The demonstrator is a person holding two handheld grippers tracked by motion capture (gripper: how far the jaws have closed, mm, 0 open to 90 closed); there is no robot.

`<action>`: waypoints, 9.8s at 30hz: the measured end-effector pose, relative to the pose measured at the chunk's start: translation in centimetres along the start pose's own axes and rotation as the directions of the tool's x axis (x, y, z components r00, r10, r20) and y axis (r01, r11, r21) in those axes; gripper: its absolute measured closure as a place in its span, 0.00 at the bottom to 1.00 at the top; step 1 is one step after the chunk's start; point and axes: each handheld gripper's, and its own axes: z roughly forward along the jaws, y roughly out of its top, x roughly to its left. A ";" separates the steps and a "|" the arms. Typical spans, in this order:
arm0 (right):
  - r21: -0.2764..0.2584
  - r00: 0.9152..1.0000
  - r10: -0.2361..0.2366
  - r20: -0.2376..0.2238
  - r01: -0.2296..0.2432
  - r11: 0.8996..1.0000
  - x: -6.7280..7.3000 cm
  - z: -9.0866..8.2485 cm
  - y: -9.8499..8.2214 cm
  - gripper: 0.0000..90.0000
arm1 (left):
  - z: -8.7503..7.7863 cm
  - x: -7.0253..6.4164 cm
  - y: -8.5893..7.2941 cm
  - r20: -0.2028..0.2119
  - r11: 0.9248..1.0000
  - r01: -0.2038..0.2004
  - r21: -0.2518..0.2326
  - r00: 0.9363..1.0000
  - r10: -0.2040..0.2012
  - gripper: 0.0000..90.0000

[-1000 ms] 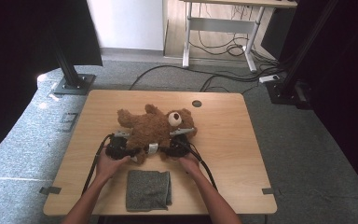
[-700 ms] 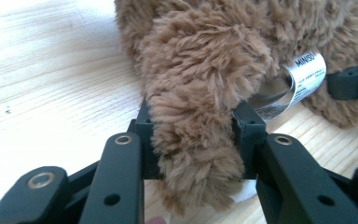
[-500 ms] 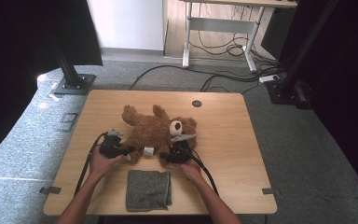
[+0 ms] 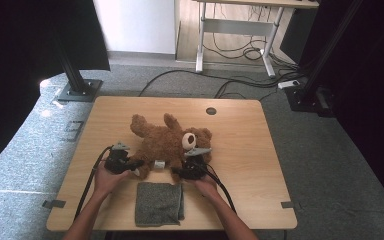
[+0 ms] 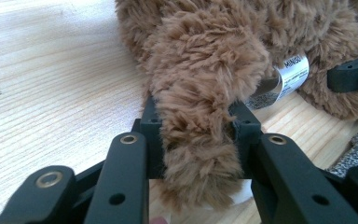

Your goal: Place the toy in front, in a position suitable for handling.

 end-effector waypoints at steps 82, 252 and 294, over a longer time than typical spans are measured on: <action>0.050 0.972 -0.164 -0.169 0.175 0.983 8.2 -0.6 -3.1 0.26 | -0.6 -1.2 -1.5 0.048 1.000 -0.029 -0.010 0.998 0.030 0.73; -0.158 0.989 -0.145 -0.007 0.142 0.977 5.3 0.9 2.9 0.86 | -0.3 -1.0 -1.8 0.069 1.000 -0.010 -0.022 0.998 0.012 0.76; -0.267 0.935 0.129 0.329 -0.039 0.963 -6.0 -9.4 -2.6 0.86 | -0.4 -0.9 -1.9 0.082 1.000 -0.016 -0.026 0.996 0.018 0.76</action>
